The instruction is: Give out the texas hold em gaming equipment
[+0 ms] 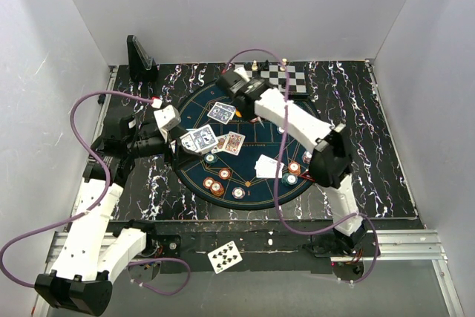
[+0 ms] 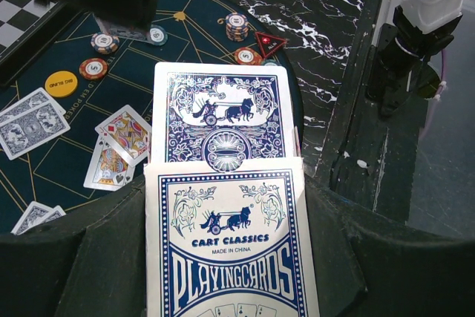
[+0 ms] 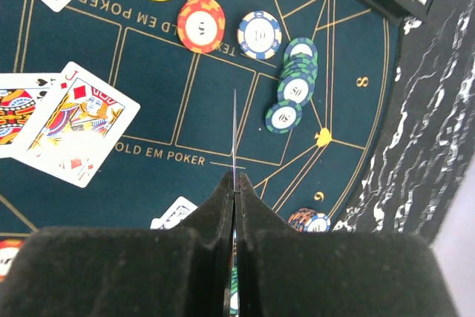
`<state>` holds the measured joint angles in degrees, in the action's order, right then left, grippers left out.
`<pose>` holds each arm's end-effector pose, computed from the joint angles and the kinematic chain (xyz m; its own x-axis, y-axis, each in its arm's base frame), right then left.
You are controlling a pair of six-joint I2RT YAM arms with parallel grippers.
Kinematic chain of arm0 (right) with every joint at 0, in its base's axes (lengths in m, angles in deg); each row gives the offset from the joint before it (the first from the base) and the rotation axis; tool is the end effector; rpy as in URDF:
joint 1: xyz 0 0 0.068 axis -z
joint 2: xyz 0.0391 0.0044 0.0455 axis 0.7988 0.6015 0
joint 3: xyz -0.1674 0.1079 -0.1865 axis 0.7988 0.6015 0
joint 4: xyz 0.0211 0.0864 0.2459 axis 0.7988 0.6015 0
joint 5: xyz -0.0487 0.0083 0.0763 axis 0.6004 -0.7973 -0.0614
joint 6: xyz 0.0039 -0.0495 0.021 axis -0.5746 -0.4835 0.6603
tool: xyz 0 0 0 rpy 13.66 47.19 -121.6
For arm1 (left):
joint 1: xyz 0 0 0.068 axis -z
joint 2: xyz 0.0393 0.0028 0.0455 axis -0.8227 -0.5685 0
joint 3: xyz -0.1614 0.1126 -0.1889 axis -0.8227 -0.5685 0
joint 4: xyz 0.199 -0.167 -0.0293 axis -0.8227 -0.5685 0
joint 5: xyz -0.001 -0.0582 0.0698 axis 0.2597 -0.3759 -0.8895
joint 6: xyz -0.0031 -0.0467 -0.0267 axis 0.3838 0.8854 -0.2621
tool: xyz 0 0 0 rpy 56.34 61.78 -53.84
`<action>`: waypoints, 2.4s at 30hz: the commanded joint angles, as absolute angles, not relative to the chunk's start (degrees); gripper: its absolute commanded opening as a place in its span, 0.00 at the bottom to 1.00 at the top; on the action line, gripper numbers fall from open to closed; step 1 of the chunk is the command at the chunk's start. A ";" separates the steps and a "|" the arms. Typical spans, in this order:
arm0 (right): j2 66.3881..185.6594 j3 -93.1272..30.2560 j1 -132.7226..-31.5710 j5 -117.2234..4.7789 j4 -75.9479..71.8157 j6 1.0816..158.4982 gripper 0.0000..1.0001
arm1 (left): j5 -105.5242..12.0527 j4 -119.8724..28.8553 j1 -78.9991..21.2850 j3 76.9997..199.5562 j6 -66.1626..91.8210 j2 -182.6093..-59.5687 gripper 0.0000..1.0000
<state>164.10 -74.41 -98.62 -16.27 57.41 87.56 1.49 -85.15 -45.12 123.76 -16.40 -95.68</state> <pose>0.3251 0.3048 0.3111 -0.6958 -0.4065 -0.5921 -0.2533 0.9103 -0.3273 0.1584 -0.0587 0.3611 -0.2218 0.2101 -0.9522 0.9201 0.3685 -0.1330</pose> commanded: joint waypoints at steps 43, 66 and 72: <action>173.98 -69.01 -107.43 -26.86 47.44 91.08 0.47 | 1.52 -87.51 -45.25 124.38 -18.35 -93.06 0.00; 169.13 -56.17 -90.72 -42.16 37.15 100.13 0.38 | 1.78 -85.32 -45.25 122.53 -17.47 -94.99 0.00; 169.92 -53.19 -90.81 -44.97 35.40 101.45 0.35 | 1.69 -84.79 -45.25 122.62 -17.38 -95.69 0.00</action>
